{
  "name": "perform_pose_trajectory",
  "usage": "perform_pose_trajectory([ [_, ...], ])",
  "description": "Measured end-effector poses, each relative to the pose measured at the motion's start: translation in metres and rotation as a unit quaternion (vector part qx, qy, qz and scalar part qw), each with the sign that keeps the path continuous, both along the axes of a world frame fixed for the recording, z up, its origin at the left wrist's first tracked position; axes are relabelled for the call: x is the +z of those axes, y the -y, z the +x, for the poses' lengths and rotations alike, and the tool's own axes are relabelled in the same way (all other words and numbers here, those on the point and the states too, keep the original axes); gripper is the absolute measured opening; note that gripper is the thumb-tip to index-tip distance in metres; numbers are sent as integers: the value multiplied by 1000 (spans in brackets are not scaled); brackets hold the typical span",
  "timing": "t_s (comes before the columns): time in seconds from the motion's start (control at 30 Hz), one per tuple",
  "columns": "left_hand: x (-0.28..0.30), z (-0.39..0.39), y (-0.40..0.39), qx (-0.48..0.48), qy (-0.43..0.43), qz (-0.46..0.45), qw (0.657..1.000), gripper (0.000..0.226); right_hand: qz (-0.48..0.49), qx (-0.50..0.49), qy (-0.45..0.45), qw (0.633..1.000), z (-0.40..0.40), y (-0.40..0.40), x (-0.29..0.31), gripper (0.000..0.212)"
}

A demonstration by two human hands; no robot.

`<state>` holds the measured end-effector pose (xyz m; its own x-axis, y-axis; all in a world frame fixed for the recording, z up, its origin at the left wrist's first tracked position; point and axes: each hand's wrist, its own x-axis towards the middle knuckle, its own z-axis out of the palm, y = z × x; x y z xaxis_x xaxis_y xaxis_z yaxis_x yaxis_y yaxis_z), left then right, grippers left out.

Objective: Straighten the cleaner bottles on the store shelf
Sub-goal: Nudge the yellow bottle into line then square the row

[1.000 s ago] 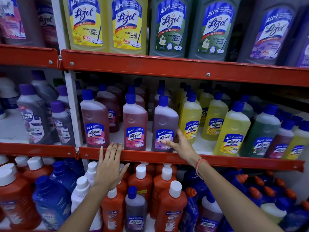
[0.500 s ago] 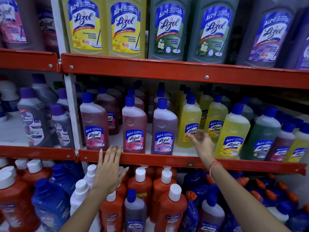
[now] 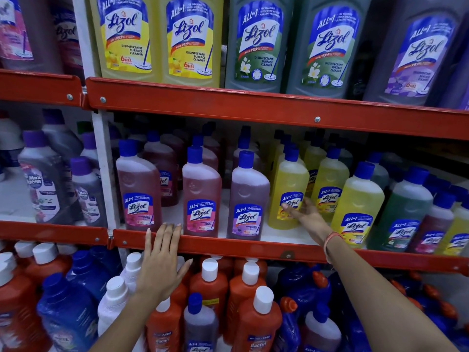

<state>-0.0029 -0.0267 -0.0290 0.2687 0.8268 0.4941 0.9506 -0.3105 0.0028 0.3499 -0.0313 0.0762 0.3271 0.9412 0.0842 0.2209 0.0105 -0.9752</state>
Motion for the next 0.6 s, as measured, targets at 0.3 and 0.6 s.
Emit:
perform_pose_trajectory([
  [0.3, -1, 1, 0, 8, -4, -4, 1000, 83, 18, 27, -16, 999, 16, 1, -9, 96],
  [0.6, 3, 2, 3, 7, -8, -14, 1000, 84, 10, 32, 26, 999, 0, 28, -3, 44],
])
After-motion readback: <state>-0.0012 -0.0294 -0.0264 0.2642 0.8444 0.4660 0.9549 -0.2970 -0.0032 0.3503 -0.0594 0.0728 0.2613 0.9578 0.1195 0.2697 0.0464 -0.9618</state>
